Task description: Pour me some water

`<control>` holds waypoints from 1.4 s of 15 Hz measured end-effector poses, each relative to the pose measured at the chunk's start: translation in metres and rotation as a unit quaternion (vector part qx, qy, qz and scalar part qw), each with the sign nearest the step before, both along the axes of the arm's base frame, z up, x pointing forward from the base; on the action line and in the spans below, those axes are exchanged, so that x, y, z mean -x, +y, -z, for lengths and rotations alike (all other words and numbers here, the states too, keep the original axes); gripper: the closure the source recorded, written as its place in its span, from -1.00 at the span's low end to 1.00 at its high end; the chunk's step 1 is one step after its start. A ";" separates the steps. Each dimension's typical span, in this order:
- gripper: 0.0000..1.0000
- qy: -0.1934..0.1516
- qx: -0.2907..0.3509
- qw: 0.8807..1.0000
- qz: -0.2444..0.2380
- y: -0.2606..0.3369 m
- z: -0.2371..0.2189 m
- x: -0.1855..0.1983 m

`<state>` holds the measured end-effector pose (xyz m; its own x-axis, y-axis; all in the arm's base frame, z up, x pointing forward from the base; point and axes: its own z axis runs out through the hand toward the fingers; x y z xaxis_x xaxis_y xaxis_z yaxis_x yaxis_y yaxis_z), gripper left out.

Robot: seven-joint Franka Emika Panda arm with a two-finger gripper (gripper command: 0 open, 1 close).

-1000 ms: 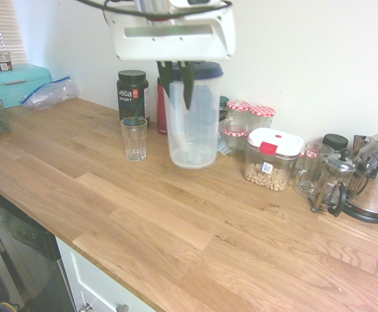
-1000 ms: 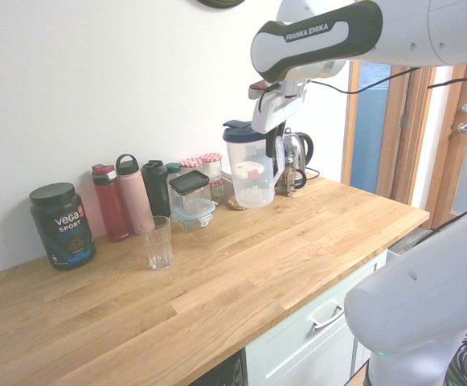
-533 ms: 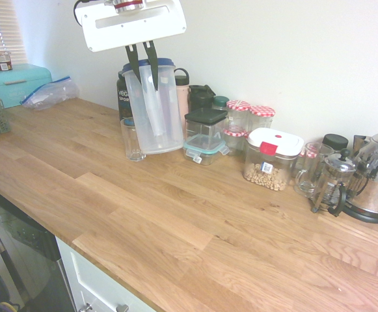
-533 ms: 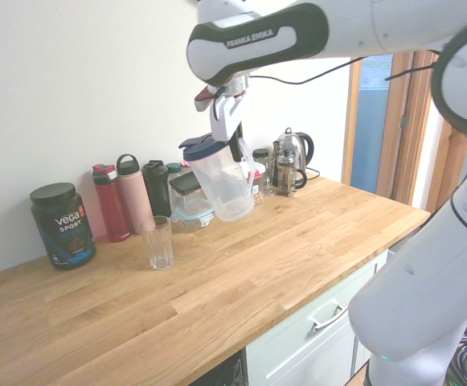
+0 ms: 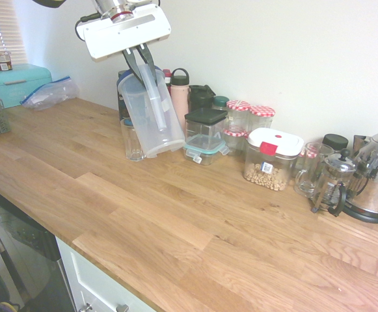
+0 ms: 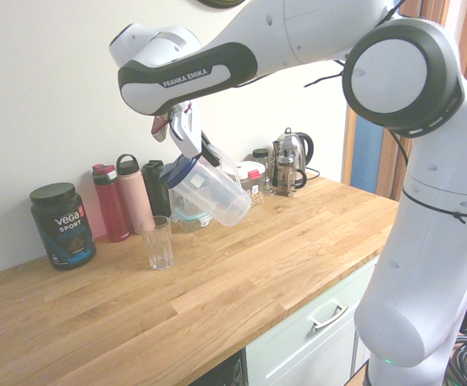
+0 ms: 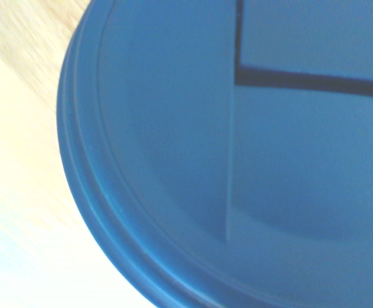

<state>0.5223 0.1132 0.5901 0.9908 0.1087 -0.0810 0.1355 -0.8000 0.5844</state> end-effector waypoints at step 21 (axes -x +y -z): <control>1.00 0.079 0.127 0.987 -0.053 0.074 0.068 -0.038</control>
<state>0.5602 0.1868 0.5218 0.9478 0.1675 -0.2715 0.3161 -0.6074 0.7288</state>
